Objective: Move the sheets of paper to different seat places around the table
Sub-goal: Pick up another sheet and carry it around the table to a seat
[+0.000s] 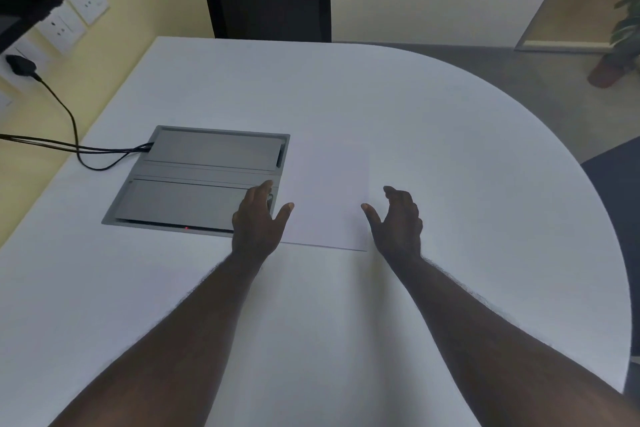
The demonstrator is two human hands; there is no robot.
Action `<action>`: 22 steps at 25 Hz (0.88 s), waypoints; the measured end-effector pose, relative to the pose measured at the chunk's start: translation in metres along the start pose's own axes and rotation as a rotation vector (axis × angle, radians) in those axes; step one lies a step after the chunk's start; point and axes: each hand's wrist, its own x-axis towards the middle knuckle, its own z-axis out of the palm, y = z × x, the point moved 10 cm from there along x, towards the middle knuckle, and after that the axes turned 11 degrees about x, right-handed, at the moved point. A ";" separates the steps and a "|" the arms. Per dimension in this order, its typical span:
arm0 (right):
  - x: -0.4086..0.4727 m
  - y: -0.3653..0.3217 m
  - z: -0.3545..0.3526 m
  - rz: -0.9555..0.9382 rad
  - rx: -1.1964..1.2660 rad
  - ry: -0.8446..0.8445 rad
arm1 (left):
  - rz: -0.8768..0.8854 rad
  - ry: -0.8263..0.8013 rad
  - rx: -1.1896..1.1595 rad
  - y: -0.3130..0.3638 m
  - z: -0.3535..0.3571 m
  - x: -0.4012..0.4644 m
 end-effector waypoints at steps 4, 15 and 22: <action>0.020 0.013 0.023 0.048 -0.003 -0.029 | -0.064 -0.064 0.033 -0.013 0.025 0.020; 0.055 0.060 0.072 0.303 -0.098 -0.083 | -0.262 -0.229 0.176 -0.043 0.095 0.053; 0.061 0.062 0.081 0.495 -0.174 -0.002 | -0.357 -0.240 0.216 -0.042 0.106 0.066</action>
